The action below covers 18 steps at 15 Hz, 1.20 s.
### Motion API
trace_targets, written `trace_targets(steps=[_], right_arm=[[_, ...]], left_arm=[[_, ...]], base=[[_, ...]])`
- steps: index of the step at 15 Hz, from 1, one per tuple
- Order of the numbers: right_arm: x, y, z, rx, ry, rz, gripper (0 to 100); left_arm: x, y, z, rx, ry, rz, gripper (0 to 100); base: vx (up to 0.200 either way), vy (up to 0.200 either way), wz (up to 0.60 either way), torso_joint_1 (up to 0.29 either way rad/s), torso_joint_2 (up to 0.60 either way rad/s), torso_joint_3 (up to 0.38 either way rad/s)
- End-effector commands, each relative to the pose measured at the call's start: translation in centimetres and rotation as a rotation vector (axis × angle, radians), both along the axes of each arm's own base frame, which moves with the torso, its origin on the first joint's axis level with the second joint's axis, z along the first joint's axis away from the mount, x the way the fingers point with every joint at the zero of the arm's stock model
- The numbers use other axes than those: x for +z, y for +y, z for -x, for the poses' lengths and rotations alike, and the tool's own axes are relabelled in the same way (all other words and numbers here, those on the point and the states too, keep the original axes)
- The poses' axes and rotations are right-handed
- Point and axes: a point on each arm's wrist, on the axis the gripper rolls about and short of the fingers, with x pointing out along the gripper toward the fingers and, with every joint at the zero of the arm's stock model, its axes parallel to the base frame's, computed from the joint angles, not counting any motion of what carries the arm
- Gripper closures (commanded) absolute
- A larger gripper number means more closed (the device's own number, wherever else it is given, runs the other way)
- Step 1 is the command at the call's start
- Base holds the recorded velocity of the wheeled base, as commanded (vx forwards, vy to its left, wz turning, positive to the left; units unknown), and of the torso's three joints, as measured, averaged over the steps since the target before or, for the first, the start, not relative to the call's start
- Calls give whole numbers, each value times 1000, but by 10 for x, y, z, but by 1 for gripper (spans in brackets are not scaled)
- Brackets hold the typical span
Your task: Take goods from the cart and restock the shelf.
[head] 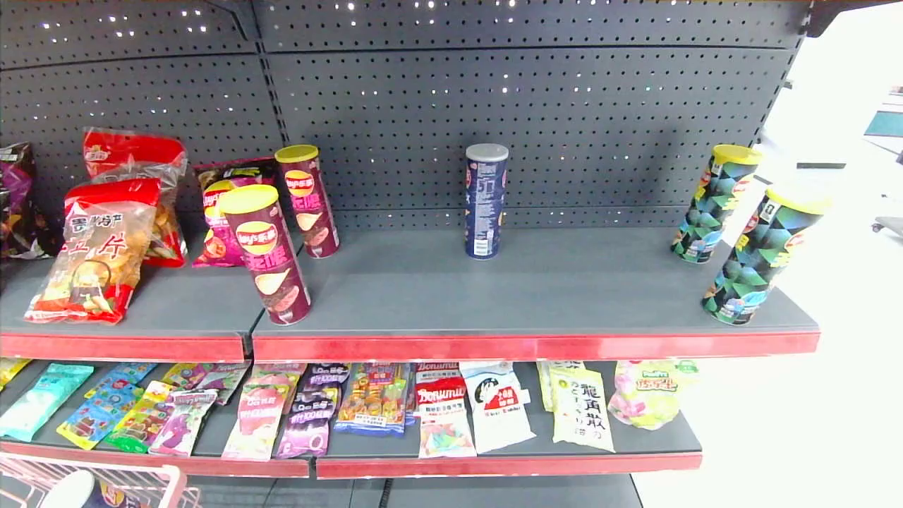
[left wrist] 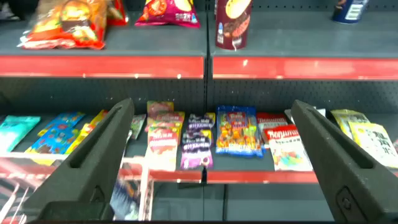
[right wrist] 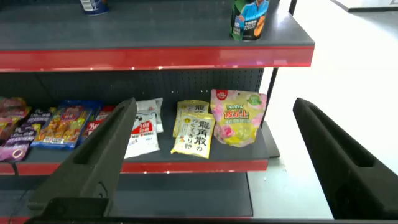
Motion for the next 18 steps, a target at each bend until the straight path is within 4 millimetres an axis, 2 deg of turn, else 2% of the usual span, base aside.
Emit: trace_targets(steps=[1, 16, 18], right_arm=[[0, 0, 0, -1, 1, 0, 0], [0, 0, 0, -1, 1, 0, 0], [0, 0, 0, -1, 1, -1, 0]], left_arm=[[0, 0, 0, -1, 0, -1, 0], [0, 0, 0, 2, 0, 1, 0], [0, 0, 0, 2, 0, 1, 0]], base=[[0, 0, 0, 0, 0, 0], [0, 0, 600, 2, 3, 4], [0, 0, 0, 0, 0, 0]])
